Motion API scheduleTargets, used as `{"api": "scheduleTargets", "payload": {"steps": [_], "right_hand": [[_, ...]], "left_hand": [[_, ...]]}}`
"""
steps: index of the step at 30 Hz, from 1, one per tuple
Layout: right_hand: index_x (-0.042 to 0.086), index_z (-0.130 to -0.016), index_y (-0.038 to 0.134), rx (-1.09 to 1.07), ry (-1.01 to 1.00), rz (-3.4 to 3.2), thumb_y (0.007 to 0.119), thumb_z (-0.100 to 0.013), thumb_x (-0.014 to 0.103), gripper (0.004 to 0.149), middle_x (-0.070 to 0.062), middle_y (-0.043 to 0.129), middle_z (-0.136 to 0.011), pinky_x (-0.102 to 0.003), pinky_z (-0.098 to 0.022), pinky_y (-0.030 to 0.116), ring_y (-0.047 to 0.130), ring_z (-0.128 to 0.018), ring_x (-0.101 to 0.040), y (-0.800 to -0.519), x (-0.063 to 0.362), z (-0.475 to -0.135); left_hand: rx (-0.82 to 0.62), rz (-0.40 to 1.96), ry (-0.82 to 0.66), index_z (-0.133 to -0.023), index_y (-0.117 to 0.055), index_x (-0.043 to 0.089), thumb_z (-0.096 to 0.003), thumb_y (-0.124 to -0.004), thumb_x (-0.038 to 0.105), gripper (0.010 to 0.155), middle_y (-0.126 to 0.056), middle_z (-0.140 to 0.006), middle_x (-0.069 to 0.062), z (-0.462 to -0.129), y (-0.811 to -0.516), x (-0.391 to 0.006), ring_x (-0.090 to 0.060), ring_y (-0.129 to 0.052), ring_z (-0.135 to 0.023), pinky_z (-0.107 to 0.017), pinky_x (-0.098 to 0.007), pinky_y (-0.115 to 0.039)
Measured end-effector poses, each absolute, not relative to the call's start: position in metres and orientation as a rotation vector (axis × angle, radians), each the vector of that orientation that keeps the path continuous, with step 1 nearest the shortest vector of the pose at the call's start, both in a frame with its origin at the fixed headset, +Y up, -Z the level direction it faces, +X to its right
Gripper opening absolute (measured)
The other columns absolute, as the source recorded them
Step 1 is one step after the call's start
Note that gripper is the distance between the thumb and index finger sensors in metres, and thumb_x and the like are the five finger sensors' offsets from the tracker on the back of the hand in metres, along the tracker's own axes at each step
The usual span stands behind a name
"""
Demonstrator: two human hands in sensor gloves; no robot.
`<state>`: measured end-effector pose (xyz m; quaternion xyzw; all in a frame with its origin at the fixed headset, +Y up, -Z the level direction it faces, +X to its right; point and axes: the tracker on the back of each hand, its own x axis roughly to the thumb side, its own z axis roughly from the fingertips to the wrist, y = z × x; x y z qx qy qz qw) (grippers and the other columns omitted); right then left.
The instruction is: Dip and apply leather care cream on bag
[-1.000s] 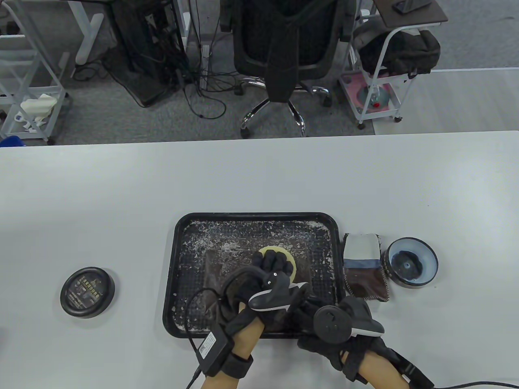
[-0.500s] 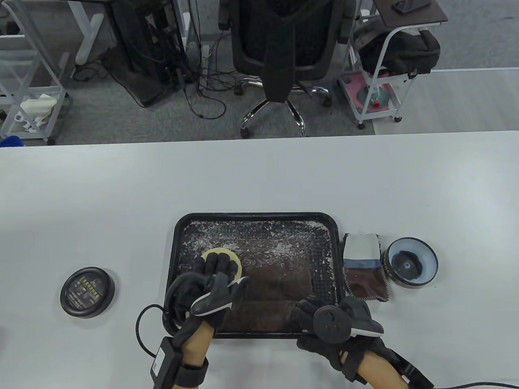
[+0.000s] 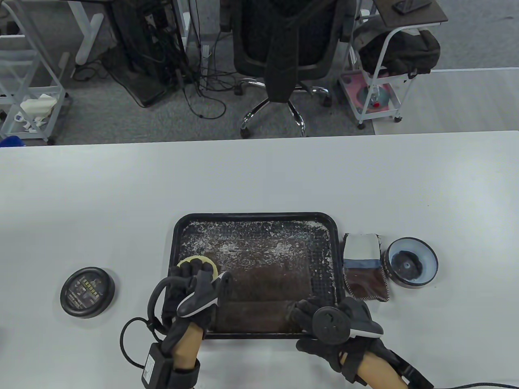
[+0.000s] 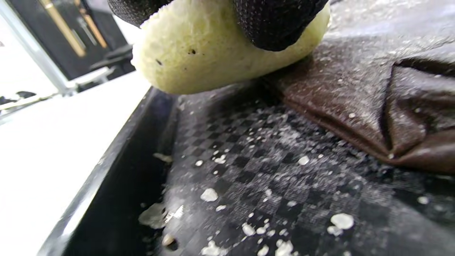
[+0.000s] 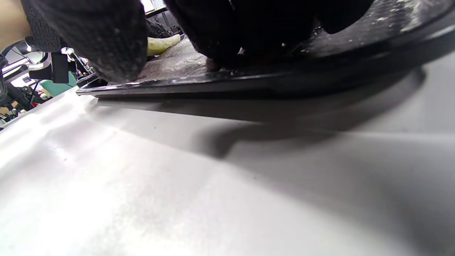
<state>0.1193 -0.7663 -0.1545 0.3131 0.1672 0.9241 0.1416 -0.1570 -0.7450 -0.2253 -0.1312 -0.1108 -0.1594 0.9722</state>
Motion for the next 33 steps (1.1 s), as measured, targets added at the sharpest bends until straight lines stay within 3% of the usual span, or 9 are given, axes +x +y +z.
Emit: {"api": "scheduleTargets", "payload": {"steps": [14, 22, 25, 33], "right_hand": [[0.004, -0.107, 0.067, 0.910, 0.518, 2.648, 0.084, -0.053, 0.046, 0.071, -0.031, 0.060, -0.110, -0.065, -0.067, 0.060, 0.055, -0.099, -0.059, -0.766, 0.120, -0.154], [0.007, -0.107, 0.069, 0.900, 0.499, 2.705, 0.082, -0.053, 0.045, 0.067, -0.028, 0.063, -0.110, -0.059, -0.061, 0.071, 0.066, -0.093, -0.058, -0.764, 0.118, -0.153], [0.007, -0.107, 0.069, 0.890, 0.504, 2.700, 0.081, -0.054, 0.046, 0.067, -0.028, 0.063, -0.111, -0.058, -0.058, 0.073, 0.070, -0.090, -0.058, -0.764, 0.119, -0.153], [0.007, -0.107, 0.069, 0.868, 0.520, 2.665, 0.081, -0.054, 0.046, 0.067, -0.027, 0.062, -0.111, -0.057, -0.058, 0.073, 0.070, -0.089, -0.057, -0.765, 0.122, -0.155]], "left_hand": [[-0.176, -0.432, -0.473, -0.105, -0.061, 0.023, -0.0479, -0.073, 0.028, 0.058, -0.062, -0.108, -0.015, -0.212, -0.752, -0.080, -0.037, -0.076, -0.097, -0.072, -0.052, -0.062], [-0.158, -0.335, -0.635, -0.106, -0.058, 0.024, -0.0491, -0.071, 0.030, 0.059, -0.060, -0.109, -0.014, -0.209, -0.757, -0.026, -0.036, -0.074, -0.098, -0.073, -0.050, -0.062], [-0.170, -0.208, -0.683, -0.106, -0.059, 0.022, -0.0496, -0.071, 0.029, 0.059, -0.059, -0.109, -0.016, -0.211, -0.758, -0.016, -0.038, -0.072, -0.098, -0.072, -0.052, -0.061], [-0.187, -0.145, -0.783, -0.107, -0.055, 0.027, -0.0508, -0.071, 0.029, 0.059, -0.053, -0.112, -0.011, -0.202, -0.758, 0.005, -0.035, -0.065, -0.102, -0.075, -0.052, -0.056]]}}
